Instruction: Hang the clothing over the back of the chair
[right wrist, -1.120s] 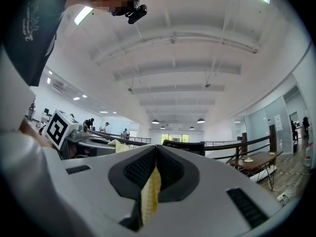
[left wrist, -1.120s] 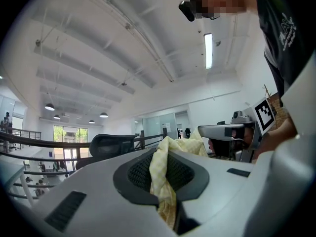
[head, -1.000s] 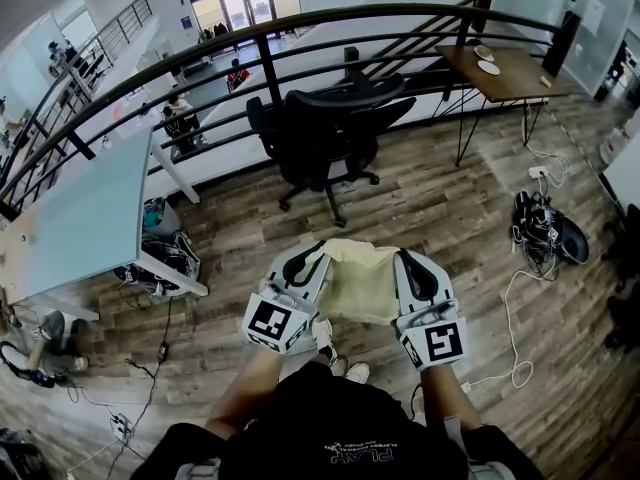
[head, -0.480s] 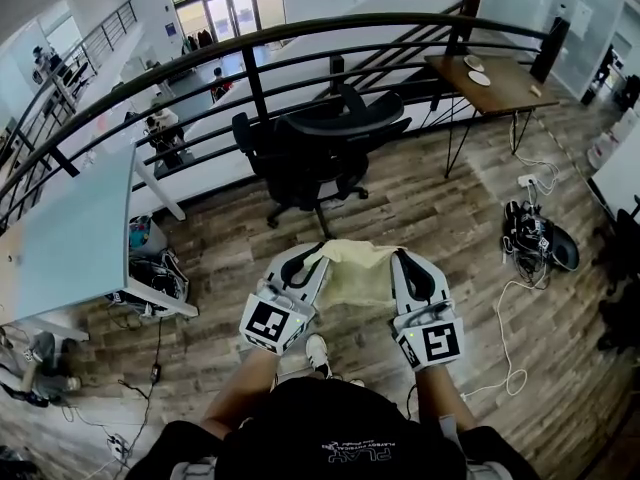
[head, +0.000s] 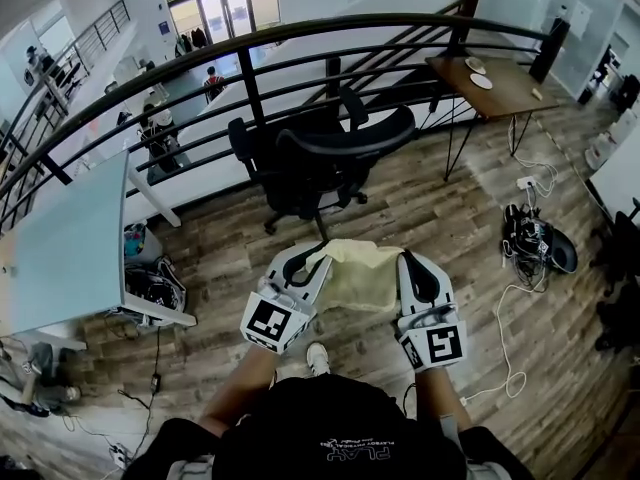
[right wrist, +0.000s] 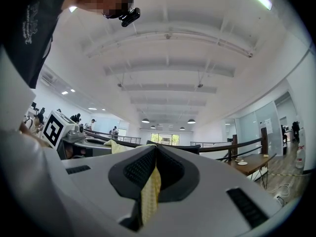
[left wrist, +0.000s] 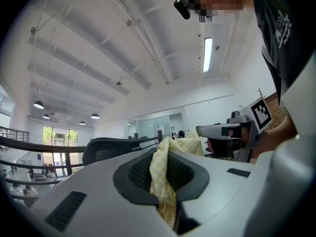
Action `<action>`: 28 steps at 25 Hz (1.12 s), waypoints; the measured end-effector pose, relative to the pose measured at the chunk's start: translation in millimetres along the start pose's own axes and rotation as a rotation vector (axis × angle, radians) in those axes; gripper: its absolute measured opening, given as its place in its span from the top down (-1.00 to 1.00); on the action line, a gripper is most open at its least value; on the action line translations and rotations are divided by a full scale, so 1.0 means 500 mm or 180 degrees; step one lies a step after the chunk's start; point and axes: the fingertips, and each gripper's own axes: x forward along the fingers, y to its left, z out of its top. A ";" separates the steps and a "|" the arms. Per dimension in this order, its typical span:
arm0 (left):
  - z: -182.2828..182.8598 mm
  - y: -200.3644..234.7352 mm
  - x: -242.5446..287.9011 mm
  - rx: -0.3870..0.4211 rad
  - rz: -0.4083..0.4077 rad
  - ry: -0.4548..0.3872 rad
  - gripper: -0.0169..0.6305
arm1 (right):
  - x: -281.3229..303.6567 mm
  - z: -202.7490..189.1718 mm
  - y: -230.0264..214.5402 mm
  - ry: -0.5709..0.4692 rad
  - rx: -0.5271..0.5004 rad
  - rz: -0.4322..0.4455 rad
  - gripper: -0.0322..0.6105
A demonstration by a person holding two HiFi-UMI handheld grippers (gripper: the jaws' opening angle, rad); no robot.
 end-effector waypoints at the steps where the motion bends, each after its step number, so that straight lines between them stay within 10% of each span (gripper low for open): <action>1: 0.000 0.006 0.006 0.0002 -0.0026 -0.0014 0.82 | 0.007 0.000 -0.001 -0.0004 -0.0008 -0.0009 0.83; 28: 0.025 0.092 0.126 0.0152 0.0122 -0.0054 0.82 | 0.142 0.018 -0.093 -0.0184 -0.0051 0.0173 0.83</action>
